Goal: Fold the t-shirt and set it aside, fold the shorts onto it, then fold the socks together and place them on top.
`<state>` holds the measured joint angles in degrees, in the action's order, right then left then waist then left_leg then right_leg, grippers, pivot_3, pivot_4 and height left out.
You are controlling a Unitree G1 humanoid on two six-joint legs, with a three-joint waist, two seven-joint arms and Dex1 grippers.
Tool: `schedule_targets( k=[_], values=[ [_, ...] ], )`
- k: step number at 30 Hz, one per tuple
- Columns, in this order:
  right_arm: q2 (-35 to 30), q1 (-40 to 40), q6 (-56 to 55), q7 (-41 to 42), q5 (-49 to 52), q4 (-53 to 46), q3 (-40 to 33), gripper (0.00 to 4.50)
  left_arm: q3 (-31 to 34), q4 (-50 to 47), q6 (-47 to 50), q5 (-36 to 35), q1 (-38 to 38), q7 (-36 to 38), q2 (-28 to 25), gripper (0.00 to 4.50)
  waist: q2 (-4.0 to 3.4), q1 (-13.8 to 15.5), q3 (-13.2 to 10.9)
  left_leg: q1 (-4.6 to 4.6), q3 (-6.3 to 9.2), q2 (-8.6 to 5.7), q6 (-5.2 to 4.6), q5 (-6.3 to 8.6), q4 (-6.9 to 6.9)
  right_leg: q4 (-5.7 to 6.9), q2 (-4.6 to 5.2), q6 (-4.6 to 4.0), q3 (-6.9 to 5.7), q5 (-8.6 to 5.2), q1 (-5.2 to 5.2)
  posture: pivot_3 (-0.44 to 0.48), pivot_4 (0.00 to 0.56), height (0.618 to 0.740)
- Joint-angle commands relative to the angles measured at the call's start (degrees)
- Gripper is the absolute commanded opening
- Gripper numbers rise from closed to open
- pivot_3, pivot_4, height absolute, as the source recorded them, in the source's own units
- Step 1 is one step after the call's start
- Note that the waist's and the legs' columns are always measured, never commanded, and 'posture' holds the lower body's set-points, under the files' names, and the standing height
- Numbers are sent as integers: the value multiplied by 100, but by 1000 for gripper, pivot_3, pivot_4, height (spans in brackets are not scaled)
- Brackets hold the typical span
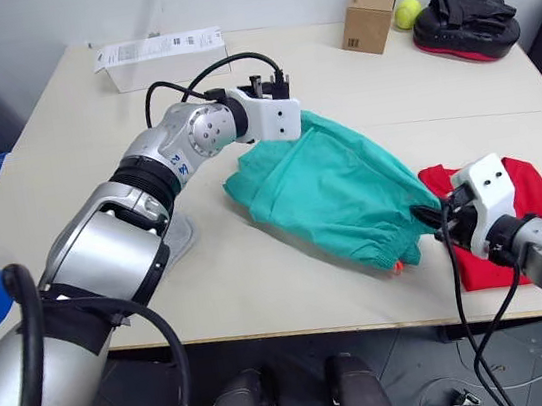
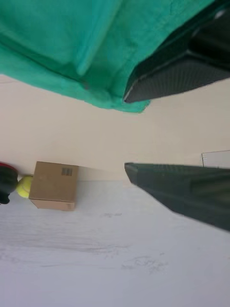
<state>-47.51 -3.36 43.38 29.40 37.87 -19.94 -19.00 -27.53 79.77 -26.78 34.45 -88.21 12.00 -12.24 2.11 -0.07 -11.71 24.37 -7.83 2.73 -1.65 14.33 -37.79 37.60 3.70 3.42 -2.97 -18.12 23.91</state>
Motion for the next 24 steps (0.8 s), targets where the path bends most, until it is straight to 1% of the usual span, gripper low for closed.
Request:
schedule_targets(
  k=[1, 3, 4, 6, 7, 10, 12, 14, 17, 19, 22, 24],
  values=[
    [-19, -108, -93, 60, -102, 33, -189, 2469, 483, -128, -23, -383, -199, 90, -276, 3550, 0, -8, 0, -2, -1, 0, 0, 0, 0, 3, 0, 0, 1, 0, 0, 0, 150, 740],
    [-30, -162, -110, 70, -116, 43, -297, 3185, 776, -177, -172, -614, -176, 366, -441, 4198, 0, -19, 0, -6, -4, 2, 1, -1, 0, 8, 0, 0, 2, 0, 0, 0, 150, 740],
    [-60, -176, -184, 74, -185, 28, -341, 3540, 940, -216, -318, -783, -126, 665, -539, 4493, 0, -17, 0, -9, -5, 4, 2, -1, 0, 12, -1, 0, 2, 0, 0, 0, 150, 740],
    [-136, -171, -399, 120, -374, -26, -375, 4260, 1203, -289, -582, -1074, 6, 1313, -693, 4500, -1, -9, 0, -10, -7, 4, 7, -4, 0, 14, -1, 0, 0, 0, 1, 0, 150, 740],
    [-163, -172, -529, 128, -473, -100, -433, 4476, 1296, -353, -807, -1208, 138, 1711, -815, 4500, -2, -7, 1, -10, -7, 4, 8, -4, 0, 14, -1, 0, -1, 0, 1, 0, 150, 740],
    [-218, -130, -870, 267, -618, -483, -604, 4476, 1512, -562, -1292, -1588, 600, 2884, -1138, 4500, -6, -16, 3, -20, -27, 4, 20, -11, 1, 16, 0, 0, -4, 0, 1, 0, 150, 740],
    [-321, 83, -1192, 504, -804, -921, -581, 4476, 1533, -740, -1601, -1737, 939, 3502, -1340, 4500, -7, -18, 4, -25, -40, 6, 25, -14, 1, 20, -3, 0, -5, 0, 2, 0, 150, 740],
    [-443, 422, -1672, 809, -1141, -1461, -455, 4476, 1486, -937, -1886, -1802, 1299, 4013, -1566, 4500, -7, -15, 4, -25, -41, 8, 25, -14, 1, 22, -5, 0, -4, 0, 4, 0, 150, 740],
    [-431, 730, -2041, 926, -1476, -1912, -209, 4476, 1346, -1177, -2159, -1752, 1741, 4539, -1810, 4500, -6, -10, 4, -23, -38, 11, 26, -13, -2, 22, -9, 1, -1, 0, 4, 0, 150, 740],
    [-519, 1008, -2319, 1012, -1995, -2050, 209, 4476, 1237, -1297, -2300, -1651, 1964, 4591, -1890, 4500, -6, -9, 4, -22, -40, 10, 23, -12, -12, 24, -7, 3, 0, 2, 2, 0, 150, 740],
    [-587, 1383, -2774, 1060, -2776, -2035, 776, 4476, 1073, -1376, -2400, -1392, 2044, 4220, -1856, 4500, -4, 50, 4, -21, -32, 5, -12, 8, -24, 21, 6, 4, 3, 2, -9, 0, 150, 740],
    [-589, 1479, -3024, 1003, -3243, -1926, 1075, 4476, 957, -1368, -2408, -1233, 2019, 3951, -1786, 4500, -4, 58, 5, -20, -33, 0, -24, 15, -34, 18, 11, 7, 9, 4, -14, 0, 150, 740]
  ],
)
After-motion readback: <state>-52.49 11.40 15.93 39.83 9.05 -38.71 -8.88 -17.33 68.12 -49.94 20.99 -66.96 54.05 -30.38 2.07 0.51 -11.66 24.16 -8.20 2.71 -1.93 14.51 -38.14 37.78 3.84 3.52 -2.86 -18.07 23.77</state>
